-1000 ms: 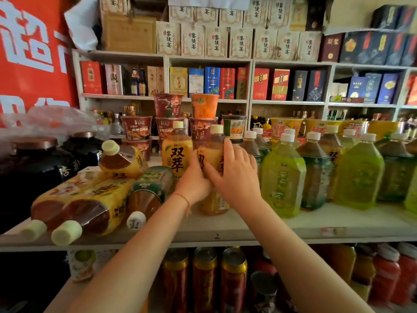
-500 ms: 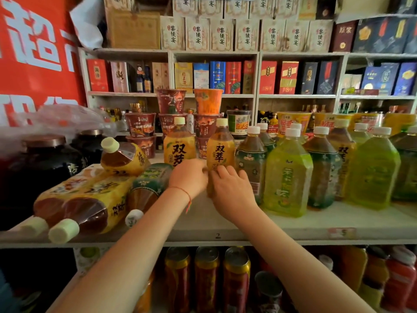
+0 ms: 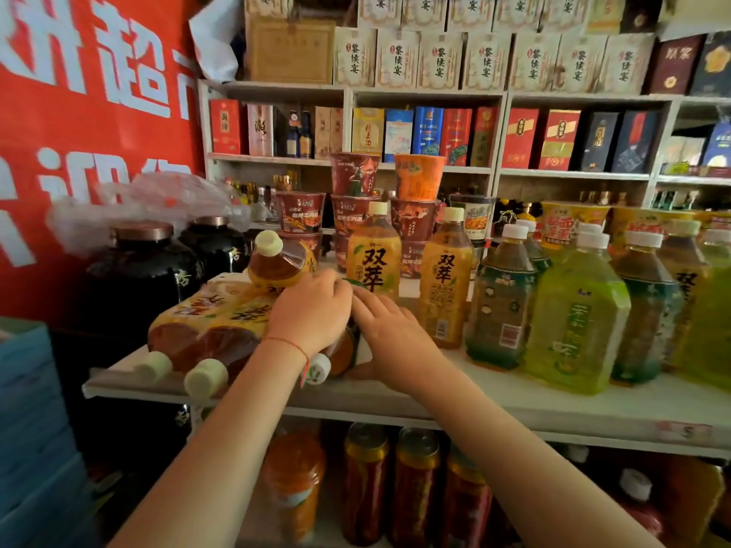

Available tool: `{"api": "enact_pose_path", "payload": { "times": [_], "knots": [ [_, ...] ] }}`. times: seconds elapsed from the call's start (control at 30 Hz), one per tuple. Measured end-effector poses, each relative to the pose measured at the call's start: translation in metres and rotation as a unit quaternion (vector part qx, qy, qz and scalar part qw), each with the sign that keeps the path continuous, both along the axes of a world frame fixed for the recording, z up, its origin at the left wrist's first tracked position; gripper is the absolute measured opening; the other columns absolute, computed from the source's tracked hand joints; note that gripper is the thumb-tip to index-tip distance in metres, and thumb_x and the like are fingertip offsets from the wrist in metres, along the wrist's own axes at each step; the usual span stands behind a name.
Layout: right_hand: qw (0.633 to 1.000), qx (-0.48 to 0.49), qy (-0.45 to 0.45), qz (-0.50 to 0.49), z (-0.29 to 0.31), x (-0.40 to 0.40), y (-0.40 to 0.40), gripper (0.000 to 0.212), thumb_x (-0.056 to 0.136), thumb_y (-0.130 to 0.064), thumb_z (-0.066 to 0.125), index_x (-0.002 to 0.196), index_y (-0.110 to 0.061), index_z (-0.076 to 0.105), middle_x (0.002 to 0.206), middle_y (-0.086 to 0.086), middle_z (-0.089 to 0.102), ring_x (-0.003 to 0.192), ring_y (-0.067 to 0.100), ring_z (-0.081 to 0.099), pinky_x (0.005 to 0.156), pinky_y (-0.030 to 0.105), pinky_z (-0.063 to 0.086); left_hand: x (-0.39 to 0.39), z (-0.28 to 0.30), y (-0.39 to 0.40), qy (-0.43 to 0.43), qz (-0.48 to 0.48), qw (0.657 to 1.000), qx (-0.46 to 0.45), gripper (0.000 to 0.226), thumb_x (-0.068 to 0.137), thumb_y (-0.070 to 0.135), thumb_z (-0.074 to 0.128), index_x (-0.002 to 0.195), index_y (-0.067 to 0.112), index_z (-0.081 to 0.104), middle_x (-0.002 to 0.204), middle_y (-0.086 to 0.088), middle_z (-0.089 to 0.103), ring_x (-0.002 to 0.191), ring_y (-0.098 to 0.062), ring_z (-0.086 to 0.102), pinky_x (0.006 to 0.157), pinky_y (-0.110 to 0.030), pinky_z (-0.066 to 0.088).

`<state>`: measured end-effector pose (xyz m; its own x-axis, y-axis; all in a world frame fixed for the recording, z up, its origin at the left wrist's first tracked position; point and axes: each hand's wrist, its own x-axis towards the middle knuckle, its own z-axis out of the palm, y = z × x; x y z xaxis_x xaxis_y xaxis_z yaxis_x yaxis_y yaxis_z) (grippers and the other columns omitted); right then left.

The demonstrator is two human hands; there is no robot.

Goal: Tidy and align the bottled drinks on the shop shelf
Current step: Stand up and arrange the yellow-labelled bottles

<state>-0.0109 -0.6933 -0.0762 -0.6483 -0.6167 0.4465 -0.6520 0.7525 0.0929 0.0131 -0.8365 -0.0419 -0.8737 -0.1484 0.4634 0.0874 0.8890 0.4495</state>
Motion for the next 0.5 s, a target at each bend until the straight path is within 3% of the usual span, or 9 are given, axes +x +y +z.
{"api": "enact_pose_path", "payload": {
  "times": [0.1,0.2,0.33,0.43,0.5],
  "knots": [
    [0.998,0.034,0.053,0.016,0.003,-0.002,0.0,0.113,0.074,-0.052,0.081,0.16,-0.022,0.013,0.165,0.001,0.019,0.15,0.026,0.019,0.12,0.048,0.027,0.009,-0.001,0.004,0.02,-0.005,0.999,0.041,0.034,0.104,0.044,0.036,0.122,0.024,0.057,0.12,-0.001,0.059,0.103,-0.025,0.059,0.08,-0.035,0.042],
    [0.996,0.047,0.074,0.032,0.003,0.0,0.001,0.11,0.071,-0.053,0.081,0.158,-0.02,0.022,0.162,0.004,0.024,0.149,0.027,0.019,0.12,0.047,0.024,0.017,-0.002,0.012,0.048,-0.04,0.995,0.084,0.03,0.103,0.043,0.04,0.12,0.026,0.057,0.109,0.005,0.064,0.097,-0.019,0.06,0.081,-0.035,0.045],
    [0.994,-0.041,0.089,0.049,-0.006,0.007,0.008,0.1,0.066,-0.058,0.08,0.145,-0.012,0.042,0.142,0.008,0.049,0.125,0.03,0.051,0.103,0.048,0.045,0.013,-0.003,0.022,0.024,-0.133,0.962,0.239,0.033,0.096,0.048,0.044,0.108,0.027,0.066,0.1,0.013,0.066,0.102,-0.012,0.061,0.089,-0.034,0.046],
    [0.988,-0.083,0.116,0.052,-0.009,0.014,0.019,0.09,0.075,-0.058,0.074,0.144,-0.012,0.04,0.139,0.009,0.051,0.111,0.029,0.061,0.088,0.043,0.054,0.011,0.0,0.028,0.025,-0.191,0.935,0.299,0.042,0.084,0.053,0.042,0.097,0.028,0.073,0.1,0.009,0.07,0.104,-0.012,0.063,0.098,-0.044,0.05],
    [0.983,-0.102,0.149,0.045,-0.003,0.02,0.028,0.079,0.084,-0.062,0.065,0.144,-0.016,0.045,0.137,0.005,0.056,0.109,0.025,0.064,0.084,0.038,0.056,0.009,0.002,0.03,0.044,-0.22,0.914,0.339,0.034,0.094,0.041,0.044,0.093,0.025,0.074,0.1,0.005,0.073,0.103,-0.013,0.066,0.097,-0.042,0.052]
  ]
}}
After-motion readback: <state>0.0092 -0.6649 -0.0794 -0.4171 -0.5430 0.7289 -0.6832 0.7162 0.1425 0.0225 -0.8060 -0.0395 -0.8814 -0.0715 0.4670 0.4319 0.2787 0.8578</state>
